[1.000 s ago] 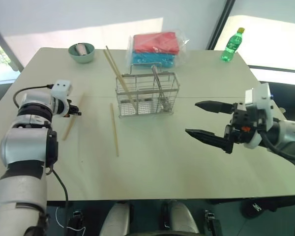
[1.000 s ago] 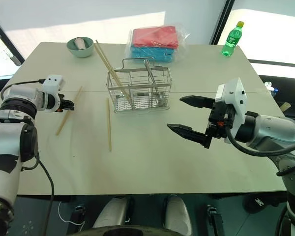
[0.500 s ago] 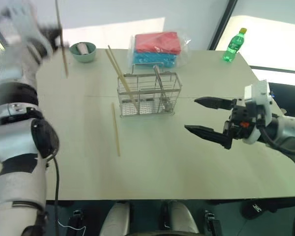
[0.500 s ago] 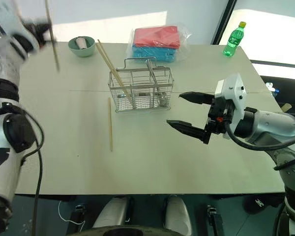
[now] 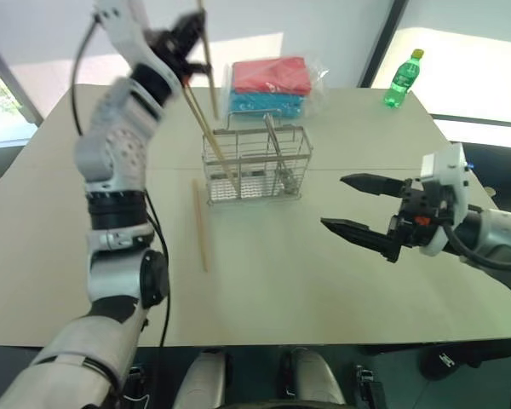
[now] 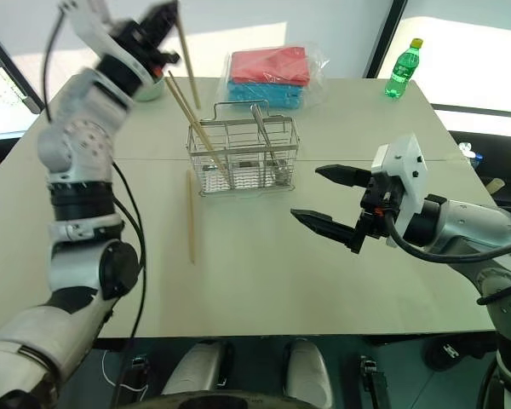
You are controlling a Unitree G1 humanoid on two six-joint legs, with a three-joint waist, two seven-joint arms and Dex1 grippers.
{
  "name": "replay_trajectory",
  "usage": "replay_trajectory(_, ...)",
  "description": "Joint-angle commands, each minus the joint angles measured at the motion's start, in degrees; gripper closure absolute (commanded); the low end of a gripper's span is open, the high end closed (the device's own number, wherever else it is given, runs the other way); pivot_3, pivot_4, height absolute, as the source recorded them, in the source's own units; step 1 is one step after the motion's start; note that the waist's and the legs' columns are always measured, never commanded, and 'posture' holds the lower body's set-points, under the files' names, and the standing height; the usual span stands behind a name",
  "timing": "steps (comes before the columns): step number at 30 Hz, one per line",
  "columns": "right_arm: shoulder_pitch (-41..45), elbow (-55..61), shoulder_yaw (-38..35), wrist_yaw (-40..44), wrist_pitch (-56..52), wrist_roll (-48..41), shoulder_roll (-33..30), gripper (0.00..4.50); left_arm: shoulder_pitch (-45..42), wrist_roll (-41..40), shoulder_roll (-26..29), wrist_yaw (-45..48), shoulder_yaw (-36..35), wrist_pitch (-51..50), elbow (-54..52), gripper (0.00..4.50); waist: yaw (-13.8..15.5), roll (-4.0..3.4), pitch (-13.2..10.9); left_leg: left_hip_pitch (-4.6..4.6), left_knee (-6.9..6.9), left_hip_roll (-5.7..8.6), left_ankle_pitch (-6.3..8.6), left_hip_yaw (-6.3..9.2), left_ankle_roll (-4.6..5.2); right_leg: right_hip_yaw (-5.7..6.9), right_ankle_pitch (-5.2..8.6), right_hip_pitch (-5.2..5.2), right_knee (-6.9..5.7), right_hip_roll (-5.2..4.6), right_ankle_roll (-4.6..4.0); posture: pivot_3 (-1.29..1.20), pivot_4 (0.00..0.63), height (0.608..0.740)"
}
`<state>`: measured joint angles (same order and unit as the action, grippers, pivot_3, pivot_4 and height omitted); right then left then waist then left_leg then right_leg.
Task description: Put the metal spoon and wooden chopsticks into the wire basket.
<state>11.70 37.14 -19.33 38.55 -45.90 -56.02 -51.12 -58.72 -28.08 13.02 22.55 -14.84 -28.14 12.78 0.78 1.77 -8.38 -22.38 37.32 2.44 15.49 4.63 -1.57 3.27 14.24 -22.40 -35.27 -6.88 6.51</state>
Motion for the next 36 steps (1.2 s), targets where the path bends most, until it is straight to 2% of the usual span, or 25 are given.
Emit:
replay_trajectory(1,-1.0,2.7,-3.5,-2.0,0.2,-2.2,0.1,0.00,1.2,0.8,-0.5,0.3,1.5,2.5,-2.0,4.43,0.0,0.01,0.0,-0.01,0.00,0.00,0.00,0.00,0.00,0.00,0.00,-0.01,0.00,0.00,-0.01,0.00,0.150,0.667)
replay_trajectory(11,-1.5,2.3,-5.0,-5.8,0.1,-4.8,-0.3,0.00,8.4,4.8,-2.5,2.0,6.4,9.2,-2.6,4.43,0.1,-0.01,0.0,-0.03,0.02,-0.01,0.04,0.01,0.09,0.00,0.00,0.04,0.07,0.02,-0.03,0.00,0.150,0.667)
replay_trajectory(14,-1.1,1.7,-5.1,-6.2,0.1,-5.4,-0.7,0.00,9.9,4.4,-2.9,1.9,6.6,9.1,-3.4,3.27,0.1,-0.01,0.0,-0.03,0.02,-0.01,0.05,0.01,0.10,0.00,0.00,0.05,0.08,0.01,-0.04,0.00,0.150,0.667)
replay_trajectory(15,-0.9,1.4,-5.1,-6.3,0.1,-5.5,-0.7,0.00,10.2,4.1,-2.9,1.8,6.6,8.9,-4.0,2.71,0.1,-0.01,0.0,-0.03,0.02,-0.01,0.06,0.01,0.11,0.00,0.00,0.05,0.08,0.01,-0.04,0.00,0.150,0.667)
replay_trajectory(16,-0.8,1.3,-5.0,-6.4,0.1,-5.6,-0.8,0.00,10.3,4.0,-2.9,1.7,6.6,8.7,-4.4,2.34,0.1,-0.01,0.0,-0.03,0.02,-0.01,0.06,0.01,0.11,0.00,0.00,0.05,0.08,0.01,-0.04,0.00,0.150,0.667)
replay_trajectory(20,0.5,-0.1,-4.2,-6.6,0.1,-5.7,-0.8,0.00,10.3,1.7,-2.8,0.2,5.3,5.6,-8.8,0.17,0.1,-0.01,0.0,-0.04,0.02,-0.01,0.06,0.01,0.12,0.00,0.00,0.04,0.08,0.02,-0.04,0.00,0.150,0.667)
replay_trajectory(21,0.8,-0.3,-3.9,-6.6,0.2,-5.6,-0.8,0.00,10.3,1.1,-2.9,-0.2,5.0,4.7,-9.7,0.03,0.1,-0.01,0.0,-0.04,0.02,-0.02,0.06,0.01,0.12,0.00,0.00,0.04,0.08,0.02,-0.04,0.00,0.150,0.667)
replay_trajectory(27,2.2,-2.0,-2.5,-6.5,0.2,-5.1,-0.3,0.00,4.5,-5.2,1.2,-7.8,-0.7,-6.2,-18.0,0.03,0.0,0.00,0.0,-0.04,0.02,-0.02,0.06,0.03,0.13,0.00,0.00,0.02,0.07,0.04,-0.04,0.00,0.150,0.667)
replay_trajectory(30,3.0,-2.5,-1.7,-6.4,0.6,-4.7,-0.2,0.00,-3.5,-7.4,6.9,-13.0,-5.8,-12.5,-13.7,0.03,-0.1,-0.01,-0.1,-0.04,0.02,-0.04,0.06,0.03,0.13,0.01,0.00,-0.01,0.06,0.08,-0.03,0.00,0.150,0.667)
replay_trajectory(32,3.4,-2.8,-1.2,-6.2,0.8,-4.4,0.0,0.00,-7.3,-5.4,11.4,-16.3,-6.5,-17.1,-8.2,0.03,-0.1,-0.04,0.0,0.02,-0.03,-0.04,0.07,0.01,0.13,0.01,0.01,0.02,0.06,0.10,-0.02,0.00,0.150,0.667)
replay_trajectory(34,3.9,-3.2,-0.6,-6.0,1.1,-3.9,0.3,0.00,-9.4,-0.2,15.2,-20.4,-4.4,-20.1,-3.7,0.03,-0.1,-0.19,0.0,0.09,-0.10,-0.02,0.07,0.00,0.14,0.01,0.01,0.06,0.07,0.11,-0.01,0.00,0.150,0.667)
replay_trajectory(36,4.1,-3.5,0.1,-5.7,1.5,-3.4,0.7,0.00,-10.8,3.9,16.8,-25.4,-2.4,-24.6,-0.8,0.03,0.0,-0.21,0.1,0.15,-0.11,0.00,0.07,-0.02,0.15,0.00,0.02,0.11,0.04,0.11,0.00,0.00,0.150,0.667)
